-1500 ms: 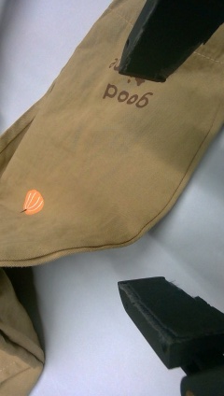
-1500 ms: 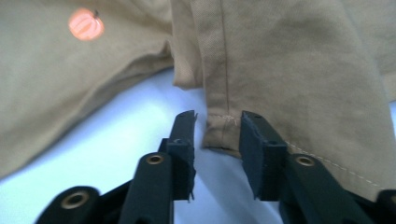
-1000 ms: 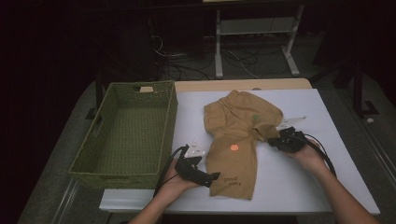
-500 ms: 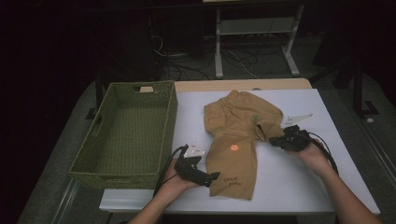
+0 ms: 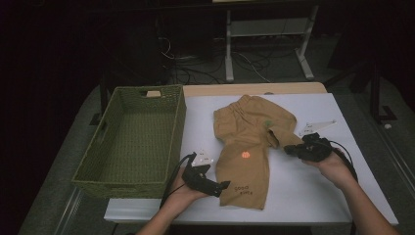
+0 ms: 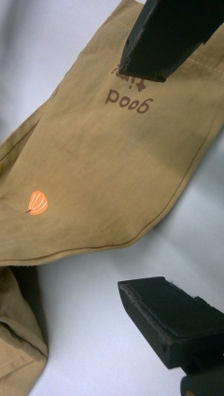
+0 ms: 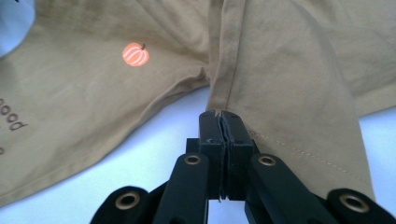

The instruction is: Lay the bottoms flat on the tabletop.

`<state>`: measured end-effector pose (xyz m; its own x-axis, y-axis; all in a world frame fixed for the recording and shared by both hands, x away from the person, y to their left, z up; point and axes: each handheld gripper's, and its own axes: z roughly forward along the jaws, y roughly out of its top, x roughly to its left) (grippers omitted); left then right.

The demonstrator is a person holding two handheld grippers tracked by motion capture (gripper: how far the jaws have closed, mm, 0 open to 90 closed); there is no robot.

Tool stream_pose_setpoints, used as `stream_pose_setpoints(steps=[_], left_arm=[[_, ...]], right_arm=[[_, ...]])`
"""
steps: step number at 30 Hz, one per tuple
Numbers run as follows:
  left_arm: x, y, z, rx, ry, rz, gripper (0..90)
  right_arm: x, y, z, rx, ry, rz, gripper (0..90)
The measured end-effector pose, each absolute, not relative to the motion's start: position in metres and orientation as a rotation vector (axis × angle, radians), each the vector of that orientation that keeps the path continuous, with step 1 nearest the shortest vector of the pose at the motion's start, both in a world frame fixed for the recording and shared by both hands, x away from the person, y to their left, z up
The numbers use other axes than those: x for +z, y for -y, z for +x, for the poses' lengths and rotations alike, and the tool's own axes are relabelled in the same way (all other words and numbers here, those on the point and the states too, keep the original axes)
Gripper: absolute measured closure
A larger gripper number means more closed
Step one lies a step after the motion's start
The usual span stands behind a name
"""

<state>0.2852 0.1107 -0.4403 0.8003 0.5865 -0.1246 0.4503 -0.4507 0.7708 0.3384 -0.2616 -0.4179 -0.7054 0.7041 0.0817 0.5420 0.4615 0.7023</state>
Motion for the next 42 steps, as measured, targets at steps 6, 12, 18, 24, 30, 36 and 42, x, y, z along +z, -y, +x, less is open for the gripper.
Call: stream_pose_setpoints(steps=[6, 12, 18, 24, 30, 36, 42], left_arm=[[-0.438, -0.109, 0.282, 0.192, -0.763, 2.122, 0.0], [-0.437, -0.109, 0.282, 0.194, -0.754, 2.12, 0.0], [-0.437, -0.11, 0.283, 0.193, -0.76, 2.121, 0.1], [-0.437, -0.111, 0.283, 0.196, -0.762, 2.116, 0.1], [-0.437, -0.111, 0.283, 0.193, -0.759, 2.119, 0.0], [-0.437, -0.112, 0.283, 0.192, -0.757, 2.118, 0.0], [-0.437, -0.112, 0.282, 0.19, -0.751, 2.127, 0.1]], right_arm=[[-0.415, 0.263, 0.325, 1.098, -2.488, 1.079, 88.0], [-0.414, 0.267, 0.314, 1.113, -2.485, 1.076, 87.9], [-0.414, 0.269, 0.305, 1.121, -2.49, 1.077, 88.0], [-0.416, 0.269, 0.294, 1.114, -2.512, 1.056, 88.0], [-0.417, 0.268, 0.286, 1.115, -2.523, 1.05, 87.9], [-0.417, 0.268, 0.277, 1.115, -2.535, 1.041, 87.9], [-0.42, 0.269, 0.27, 1.103, -2.555, 1.037, 87.9]])
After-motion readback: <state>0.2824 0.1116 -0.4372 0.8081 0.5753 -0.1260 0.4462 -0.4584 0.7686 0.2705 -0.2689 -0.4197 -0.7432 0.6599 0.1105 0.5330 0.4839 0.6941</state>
